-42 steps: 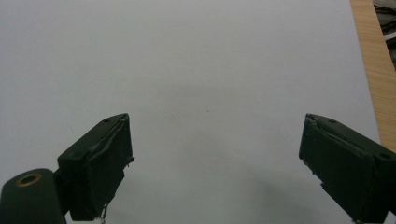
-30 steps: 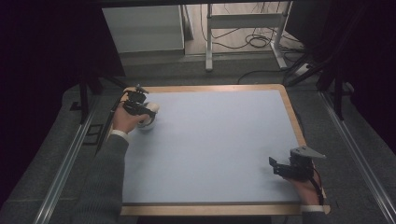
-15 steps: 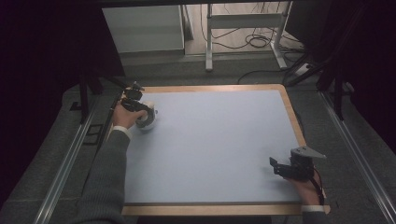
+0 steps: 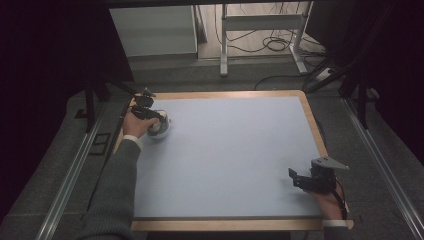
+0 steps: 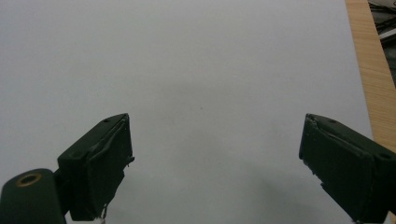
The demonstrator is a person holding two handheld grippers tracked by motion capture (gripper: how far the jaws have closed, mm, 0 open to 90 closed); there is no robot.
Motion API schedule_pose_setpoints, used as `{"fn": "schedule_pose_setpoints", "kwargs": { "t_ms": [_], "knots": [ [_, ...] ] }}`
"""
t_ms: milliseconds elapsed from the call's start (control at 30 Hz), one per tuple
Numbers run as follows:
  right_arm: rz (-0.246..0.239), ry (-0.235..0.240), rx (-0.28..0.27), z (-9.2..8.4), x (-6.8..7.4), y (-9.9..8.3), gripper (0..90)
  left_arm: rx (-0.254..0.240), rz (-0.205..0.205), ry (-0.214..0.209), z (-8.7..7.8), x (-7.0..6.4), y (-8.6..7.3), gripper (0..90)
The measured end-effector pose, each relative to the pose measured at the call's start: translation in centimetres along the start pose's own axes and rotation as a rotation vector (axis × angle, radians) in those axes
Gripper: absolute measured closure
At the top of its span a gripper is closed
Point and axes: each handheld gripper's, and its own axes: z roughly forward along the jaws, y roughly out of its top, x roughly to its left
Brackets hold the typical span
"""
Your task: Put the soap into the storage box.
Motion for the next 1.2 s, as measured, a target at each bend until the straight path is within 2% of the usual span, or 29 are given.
{"fn": "schedule_pose_setpoints", "kwargs": {
  "t_ms": [167, 400, 500, 533, 567, 600, 667, 700, 767, 833, 1033, 1200],
  "knots": [
    [-0.003, 0.002, 0.001, 0.0, 0.1, 0.0, 9.4, -0.015, 0.013, -0.004, -0.8, -0.3, -0.1, 40.0],
    [-0.004, 0.002, 0.0, 0.0, 0.1, 0.0, 9.4, -0.041, 0.056, -0.024, -1.8, -1.4, -0.4, 35.5],
    [-0.001, 0.003, -0.001, 0.0, 0.1, 0.0, 9.5, -0.049, 0.097, -0.05, -2.8, -2.0, -0.8, 33.1],
    [-0.002, 0.005, -0.005, -0.1, 0.1, 0.1, 9.4, -0.078, 0.125, -0.056, -3.7, -2.6, -1.2, 33.1],
    [-0.003, 0.005, -0.007, -0.1, 0.1, 0.1, 9.5, -0.078, 0.125, -0.056, -3.7, -2.6, -1.2, 32.9],
    [-0.003, 0.004, -0.007, -0.1, 0.1, 0.1, 9.5, -0.09, 0.151, -0.066, -4.5, -3.1, -1.5, 32.5],
    [-0.002, 0.004, -0.004, 0.0, 0.1, 0.1, 9.5, -0.098, 0.16, -0.07, -4.8, -3.4, -1.7, 31.9],
    [-0.002, 0.003, -0.004, 0.0, 0.2, 0.1, 9.5, -0.11, 0.179, -0.084, -5.3, -3.8, -2.3, 31.7],
    [-0.004, 0.005, -0.004, 0.0, 0.2, 0.2, 9.5, -0.116, 0.185, -0.093, -5.3, -4.0, -2.5, 31.7],
    [-0.007, 0.008, -0.01, 0.0, 0.4, 0.3, 9.5, -0.11, 0.212, -0.133, -5.2, -4.6, -3.4, 31.3],
    [-0.01, 0.007, -0.01, -0.1, 0.4, 0.3, 9.4, -0.104, 0.26, -0.146, -4.7, -5.7, -5.1, 30.7],
    [-0.005, 0.007, -0.012, -0.1, 0.4, 0.3, 9.5, -0.106, 0.306, -0.181, -4.5, -7.0, -7.0, 30.2]
  ]
}}
